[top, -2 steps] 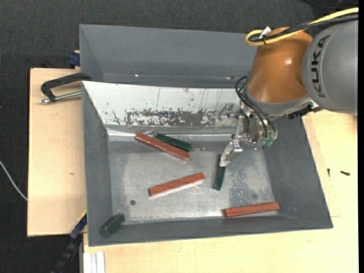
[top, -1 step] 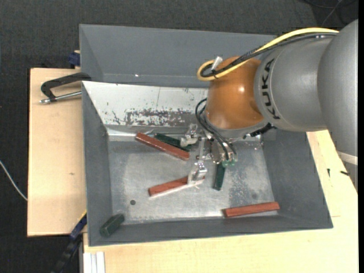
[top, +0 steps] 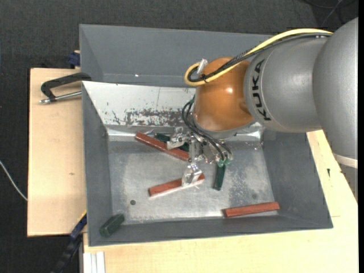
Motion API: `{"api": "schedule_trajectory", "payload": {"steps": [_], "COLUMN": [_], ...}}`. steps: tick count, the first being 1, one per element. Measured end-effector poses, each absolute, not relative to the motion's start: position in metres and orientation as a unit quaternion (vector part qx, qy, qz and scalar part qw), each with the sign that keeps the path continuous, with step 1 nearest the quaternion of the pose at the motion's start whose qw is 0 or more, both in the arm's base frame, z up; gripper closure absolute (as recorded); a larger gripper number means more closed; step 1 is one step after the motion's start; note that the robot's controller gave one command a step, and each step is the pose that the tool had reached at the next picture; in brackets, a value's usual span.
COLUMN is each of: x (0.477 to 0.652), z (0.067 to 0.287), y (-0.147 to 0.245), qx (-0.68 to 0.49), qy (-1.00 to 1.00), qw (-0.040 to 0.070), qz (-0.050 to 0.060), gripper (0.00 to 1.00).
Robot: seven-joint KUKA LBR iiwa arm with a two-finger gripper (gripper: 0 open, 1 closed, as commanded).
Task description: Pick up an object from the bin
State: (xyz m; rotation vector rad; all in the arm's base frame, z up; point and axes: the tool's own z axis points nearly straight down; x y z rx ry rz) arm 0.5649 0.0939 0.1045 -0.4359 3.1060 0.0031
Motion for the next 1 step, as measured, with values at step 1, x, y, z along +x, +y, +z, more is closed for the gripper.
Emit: {"api": "schedule_trajectory", "payload": {"steps": [1], "x": [0.5486], "z": [0.1055], "y": [0.0883], "qx": [-0.098], "qy": [0.995], "qw": [0.001], "qz": [0.001], "gripper": [0.00]}}
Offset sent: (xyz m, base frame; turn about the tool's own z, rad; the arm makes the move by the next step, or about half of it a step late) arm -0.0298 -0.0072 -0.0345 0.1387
